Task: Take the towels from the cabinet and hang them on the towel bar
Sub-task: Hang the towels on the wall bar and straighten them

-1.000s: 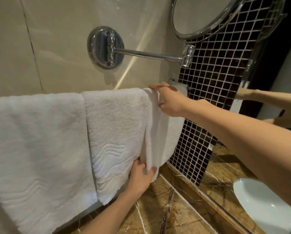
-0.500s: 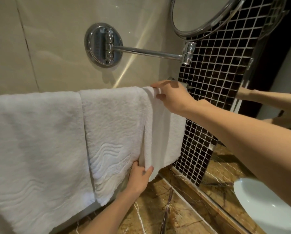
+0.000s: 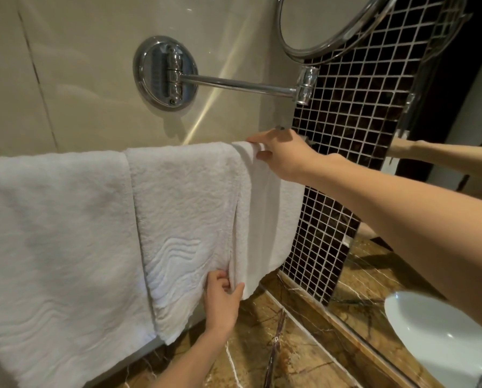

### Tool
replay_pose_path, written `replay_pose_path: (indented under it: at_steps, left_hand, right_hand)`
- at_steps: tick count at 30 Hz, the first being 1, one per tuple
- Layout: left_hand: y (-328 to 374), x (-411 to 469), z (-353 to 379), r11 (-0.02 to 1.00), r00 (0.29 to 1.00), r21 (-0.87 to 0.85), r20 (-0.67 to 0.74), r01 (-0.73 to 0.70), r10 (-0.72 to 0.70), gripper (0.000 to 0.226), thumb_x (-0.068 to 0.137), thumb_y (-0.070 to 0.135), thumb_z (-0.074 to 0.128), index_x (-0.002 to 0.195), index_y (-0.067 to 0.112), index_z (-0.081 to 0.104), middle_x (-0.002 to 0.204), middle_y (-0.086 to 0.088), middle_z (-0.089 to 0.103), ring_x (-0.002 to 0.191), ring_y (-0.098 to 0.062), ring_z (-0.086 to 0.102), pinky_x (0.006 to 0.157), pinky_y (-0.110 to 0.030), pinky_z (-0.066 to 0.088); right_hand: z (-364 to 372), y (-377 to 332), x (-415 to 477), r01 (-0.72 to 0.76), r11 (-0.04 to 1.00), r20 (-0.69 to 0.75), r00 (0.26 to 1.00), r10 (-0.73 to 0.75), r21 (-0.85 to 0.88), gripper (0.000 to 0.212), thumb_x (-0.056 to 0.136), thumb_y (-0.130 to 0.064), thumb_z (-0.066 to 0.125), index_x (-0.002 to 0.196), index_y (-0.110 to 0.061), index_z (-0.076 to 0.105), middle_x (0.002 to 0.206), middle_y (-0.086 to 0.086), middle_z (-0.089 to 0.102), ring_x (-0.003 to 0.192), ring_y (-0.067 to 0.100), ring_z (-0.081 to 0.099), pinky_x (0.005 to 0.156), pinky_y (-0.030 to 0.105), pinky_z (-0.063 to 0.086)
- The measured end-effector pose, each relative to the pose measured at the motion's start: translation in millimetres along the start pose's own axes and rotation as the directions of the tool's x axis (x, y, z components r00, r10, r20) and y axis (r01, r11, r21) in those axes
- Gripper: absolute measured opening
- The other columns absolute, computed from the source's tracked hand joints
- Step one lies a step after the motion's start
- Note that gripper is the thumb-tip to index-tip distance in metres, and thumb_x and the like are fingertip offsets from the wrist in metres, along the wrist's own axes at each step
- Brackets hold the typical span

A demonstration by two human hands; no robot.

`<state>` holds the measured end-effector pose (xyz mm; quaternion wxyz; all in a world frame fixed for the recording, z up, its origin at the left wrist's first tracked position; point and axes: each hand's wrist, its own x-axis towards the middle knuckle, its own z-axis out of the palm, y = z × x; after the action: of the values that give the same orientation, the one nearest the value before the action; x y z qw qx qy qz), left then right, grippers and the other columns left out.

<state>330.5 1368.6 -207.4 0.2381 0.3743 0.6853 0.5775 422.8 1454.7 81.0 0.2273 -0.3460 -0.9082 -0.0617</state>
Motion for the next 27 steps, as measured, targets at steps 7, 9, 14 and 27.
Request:
replay_pose_path:
  at_steps: [7, 9, 14, 27]
  left_hand:
    - [-3, 11, 4, 0.993, 0.997, 0.099, 0.046, -0.058, 0.054, 0.008, 0.084, 0.014, 0.069, 0.091, 0.013, 0.065, 0.084, 0.005, 0.064, 0.074, 0.002, 0.056, 0.061, -0.009, 0.04]
    - [-3, 14, 6, 0.992, 0.998, 0.11, 0.043, -0.055, 0.051, 0.006, 0.084, 0.012, 0.069, 0.088, 0.014, 0.064, 0.083, 0.005, 0.064, 0.073, 0.001, 0.056, 0.058, -0.01, 0.043]
    - [-6, 20, 9, 0.993, 0.997, 0.102, 0.067, -0.057, 0.05, 0.015, 0.082, 0.012, 0.069, 0.096, 0.012, 0.063, 0.09, 0.0, 0.066, 0.085, -0.016, 0.063, 0.082, -0.032, 0.053]
    - [-17, 36, 6, 0.992, 0.998, 0.114, 0.039, -0.05, 0.045, 0.015, 0.083, 0.005, 0.068, 0.098, 0.008, 0.07, 0.086, 0.0, 0.066, 0.082, -0.017, 0.061, 0.077, -0.027, 0.047]
  right_hand:
    - [0, 0, 3, -0.021, 0.999, 0.004, 1.0, 0.021, -0.024, 0.028, 0.095, -0.01, 0.051, 0.119, -0.017, 0.062, 0.12, 0.009, 0.063, 0.112, 0.029, 0.056, 0.086, 0.029, 0.043]
    - [1, 1, 4, -0.022, 0.999, -0.002, 1.0, 0.022, -0.023, 0.03, 0.094, -0.011, 0.052, 0.122, -0.018, 0.061, 0.122, 0.008, 0.063, 0.114, 0.028, 0.055, 0.09, 0.031, 0.044]
    - [6, 5, 7, -0.061, 0.998, -0.018, 0.998, 0.061, -0.021, 0.037, 0.095, -0.013, 0.052, 0.131, -0.02, 0.057, 0.132, 0.007, 0.058, 0.123, 0.028, 0.051, 0.098, 0.031, 0.041]
    - [6, 9, 15, -0.076, 0.997, -0.038, 0.996, 0.075, -0.015, 0.037, 0.09, -0.02, 0.061, 0.128, -0.025, 0.06, 0.131, 0.004, 0.059, 0.12, 0.027, 0.054, 0.102, 0.036, 0.044]
